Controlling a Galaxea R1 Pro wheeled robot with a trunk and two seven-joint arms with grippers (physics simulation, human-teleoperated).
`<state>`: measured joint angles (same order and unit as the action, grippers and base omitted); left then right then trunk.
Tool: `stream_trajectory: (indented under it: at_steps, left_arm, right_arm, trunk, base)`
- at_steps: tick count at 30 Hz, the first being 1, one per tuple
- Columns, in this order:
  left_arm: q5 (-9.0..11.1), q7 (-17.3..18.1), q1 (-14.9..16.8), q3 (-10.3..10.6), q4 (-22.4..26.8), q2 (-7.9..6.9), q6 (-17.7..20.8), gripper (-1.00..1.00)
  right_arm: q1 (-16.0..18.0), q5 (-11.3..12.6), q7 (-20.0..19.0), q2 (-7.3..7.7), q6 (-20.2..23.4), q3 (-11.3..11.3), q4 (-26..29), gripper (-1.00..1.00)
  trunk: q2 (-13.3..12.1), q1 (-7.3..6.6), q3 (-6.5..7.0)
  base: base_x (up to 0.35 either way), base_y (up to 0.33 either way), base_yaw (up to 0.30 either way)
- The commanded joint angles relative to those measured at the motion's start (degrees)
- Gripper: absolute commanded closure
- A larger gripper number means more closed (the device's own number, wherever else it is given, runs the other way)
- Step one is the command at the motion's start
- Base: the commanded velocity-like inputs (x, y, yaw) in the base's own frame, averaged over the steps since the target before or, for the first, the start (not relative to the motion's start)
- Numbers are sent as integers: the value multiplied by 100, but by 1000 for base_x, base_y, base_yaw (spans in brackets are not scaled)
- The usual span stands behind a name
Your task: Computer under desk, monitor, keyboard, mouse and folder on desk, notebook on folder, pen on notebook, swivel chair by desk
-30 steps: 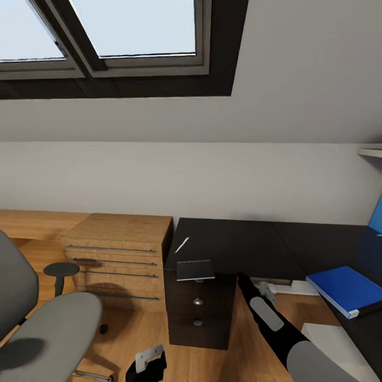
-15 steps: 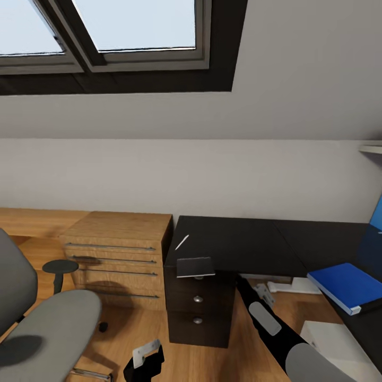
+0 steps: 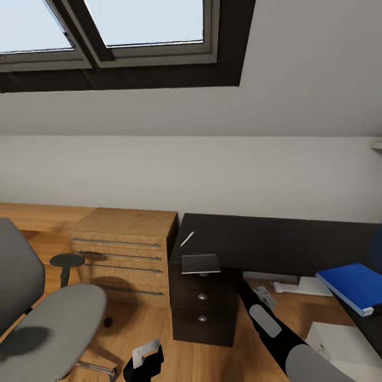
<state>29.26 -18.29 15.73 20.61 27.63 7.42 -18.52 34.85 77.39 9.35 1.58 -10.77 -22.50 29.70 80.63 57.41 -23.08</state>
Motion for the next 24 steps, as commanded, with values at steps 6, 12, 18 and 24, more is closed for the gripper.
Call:
stream_trajectory:
  at_steps: [6, 12, 18, 24]
  left_arm:
    - [39, -41, 9, 48, -3, 4, -29, -100]
    - [36, -36, 9, 48, -3, 11, -29, -100]
    - [36, -37, 9, 47, -3, 9, -29, -100]
    - [36, -36, 9, 40, -3, 9, -29, -100]
  right_arm:
    - [4, -31, 32, 3, -34, -75, 22, -100]
    - [4, -400, 32, 3, -31, -110, 34, -100]
    - [4, -615, 30, 1, -31, -110, 44, -100]
    - [4, -628, -120, 7, -25, -101, 41, -100]
  trunk:
    - [246, 132, -115]
    - [487, 264, -223]
    - [727, 396, -330]
    - [968, 528, -438]
  base:
    - [0, 0, 142]
    - [0, 0, 12]
    - [0, 0, 1]
    - [0, 0, 0]
